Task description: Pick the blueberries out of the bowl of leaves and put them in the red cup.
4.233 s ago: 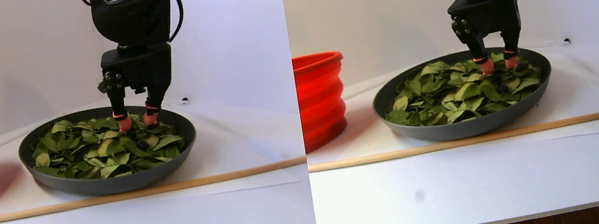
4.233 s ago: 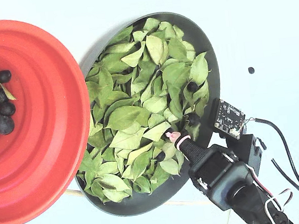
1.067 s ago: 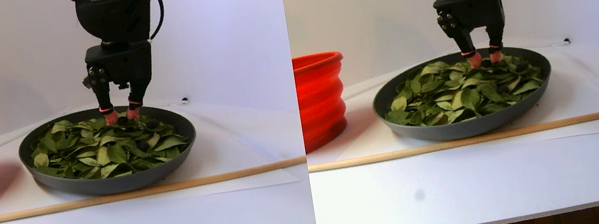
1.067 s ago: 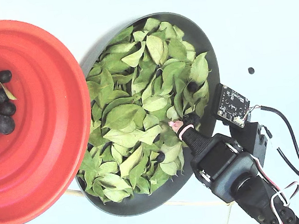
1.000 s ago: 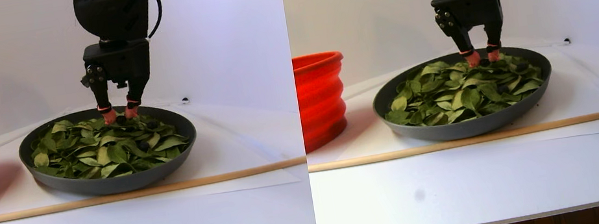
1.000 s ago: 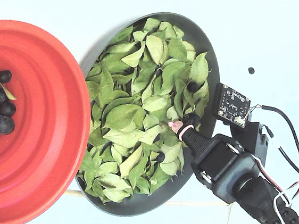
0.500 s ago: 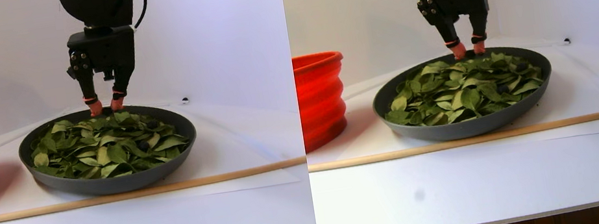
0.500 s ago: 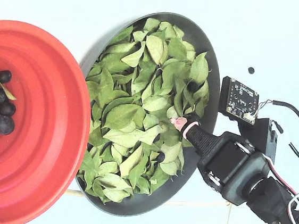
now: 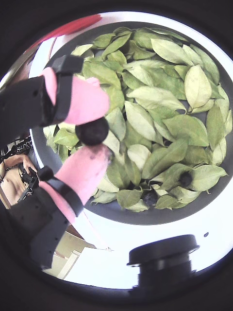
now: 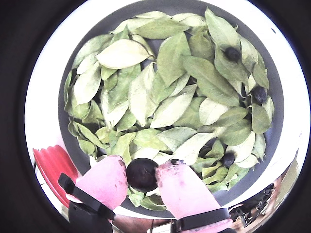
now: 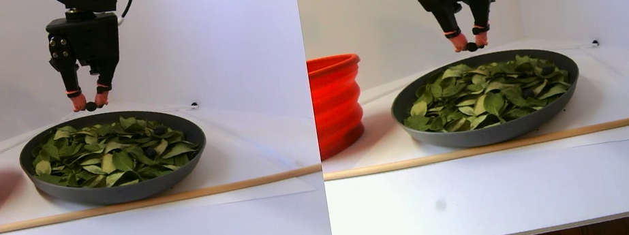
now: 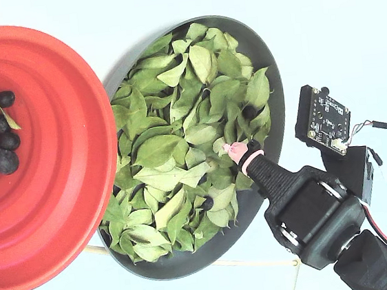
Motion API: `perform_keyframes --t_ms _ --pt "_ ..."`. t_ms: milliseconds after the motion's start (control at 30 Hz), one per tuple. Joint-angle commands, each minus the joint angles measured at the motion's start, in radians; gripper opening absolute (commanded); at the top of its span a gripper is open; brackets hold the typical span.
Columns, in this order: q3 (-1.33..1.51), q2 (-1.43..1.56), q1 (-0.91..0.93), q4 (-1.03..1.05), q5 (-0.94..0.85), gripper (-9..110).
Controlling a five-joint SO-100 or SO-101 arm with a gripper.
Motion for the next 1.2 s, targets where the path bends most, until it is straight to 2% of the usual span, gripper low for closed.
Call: perform_keyframes --t_ms 0,1167 --pt "-0.008 0.123 -0.028 0.015 0.008 10" --pt "0.069 0.359 -0.301 0.166 0.146 10"
